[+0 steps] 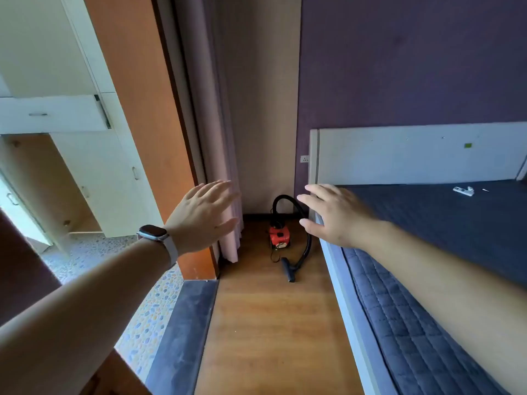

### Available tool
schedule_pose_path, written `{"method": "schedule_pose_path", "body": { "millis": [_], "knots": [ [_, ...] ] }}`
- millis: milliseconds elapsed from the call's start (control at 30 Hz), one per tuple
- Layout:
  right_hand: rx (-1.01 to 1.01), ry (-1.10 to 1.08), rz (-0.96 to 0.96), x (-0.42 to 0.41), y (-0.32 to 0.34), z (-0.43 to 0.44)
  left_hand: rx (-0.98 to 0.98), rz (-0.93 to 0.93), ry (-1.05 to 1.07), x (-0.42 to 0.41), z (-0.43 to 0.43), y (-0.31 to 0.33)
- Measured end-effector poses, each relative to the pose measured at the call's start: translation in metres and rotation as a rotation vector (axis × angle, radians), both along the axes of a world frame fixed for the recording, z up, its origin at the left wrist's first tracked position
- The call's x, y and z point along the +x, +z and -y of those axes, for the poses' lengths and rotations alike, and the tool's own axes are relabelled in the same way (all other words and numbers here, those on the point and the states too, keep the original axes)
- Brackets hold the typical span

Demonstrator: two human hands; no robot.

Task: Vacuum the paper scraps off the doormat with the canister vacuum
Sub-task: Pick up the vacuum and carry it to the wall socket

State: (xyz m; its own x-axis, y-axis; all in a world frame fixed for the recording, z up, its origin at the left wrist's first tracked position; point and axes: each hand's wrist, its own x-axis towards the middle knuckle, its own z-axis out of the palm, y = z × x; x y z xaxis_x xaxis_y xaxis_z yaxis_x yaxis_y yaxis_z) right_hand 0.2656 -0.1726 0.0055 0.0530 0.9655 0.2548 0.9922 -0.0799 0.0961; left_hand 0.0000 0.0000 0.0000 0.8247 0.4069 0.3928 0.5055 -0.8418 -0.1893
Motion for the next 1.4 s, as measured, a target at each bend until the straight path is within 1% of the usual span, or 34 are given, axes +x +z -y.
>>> {"method": "schedule_pose_path", "body": {
  "millis": [67, 200, 367, 600, 833, 1100, 1233, 1400],
  "knots": [
    [-0.025, -0.010, -0.012, 0.003, -0.004, -0.015, -0.018, 0.007, 0.011, 0.004, -0.016, -0.006],
    [-0.006, -0.014, 0.013, 0.013, -0.024, -0.062, -0.066, 0.023, -0.011, 0.017, -0.064, -0.030],
    [-0.089, -0.060, 0.008, 0.015, -0.042, -0.138, -0.127, 0.039, -0.031, 0.025, -0.147, -0.050],
    [-0.118, -0.151, -0.052, 0.021, -0.066, -0.232, -0.195, -0.001, -0.025, 0.034, -0.267, -0.077],
    [-0.129, -0.200, -0.105, 0.051, -0.077, -0.290, -0.302, -0.026, -0.048, 0.083, -0.327, -0.105],
    [-0.144, -0.215, -0.176, 0.136, -0.115, -0.347, -0.386, -0.069, -0.032, 0.176, -0.381, -0.127],
    [-0.155, -0.191, -0.199, 0.202, -0.136, -0.390, -0.409, -0.068, 0.022, 0.239, -0.413, -0.137],
    [-0.177, -0.155, -0.248, 0.286, -0.144, -0.433, -0.439, -0.125, 0.091, 0.321, -0.443, -0.141]
  ]
}}
